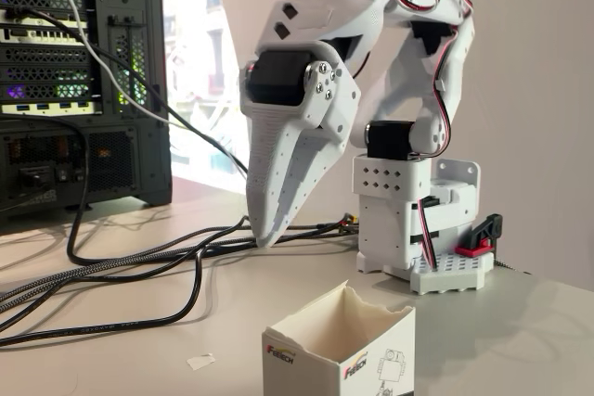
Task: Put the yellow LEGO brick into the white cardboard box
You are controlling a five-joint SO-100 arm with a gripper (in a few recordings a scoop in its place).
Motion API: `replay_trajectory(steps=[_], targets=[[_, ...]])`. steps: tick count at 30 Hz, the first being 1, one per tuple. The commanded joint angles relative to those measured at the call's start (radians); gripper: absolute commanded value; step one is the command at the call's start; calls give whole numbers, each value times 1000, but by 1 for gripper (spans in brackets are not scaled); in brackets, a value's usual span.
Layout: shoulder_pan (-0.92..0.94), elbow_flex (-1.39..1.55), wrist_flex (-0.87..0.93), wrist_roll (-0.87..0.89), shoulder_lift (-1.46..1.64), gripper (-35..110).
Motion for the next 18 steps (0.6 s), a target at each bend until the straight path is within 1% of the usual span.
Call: replay_trajectory(steps=[1,11,18], targets=[[-2,74,-9,2,193,-9],[32,236,-57,29,377,-9],[51,330,-17,37,532,-9]])
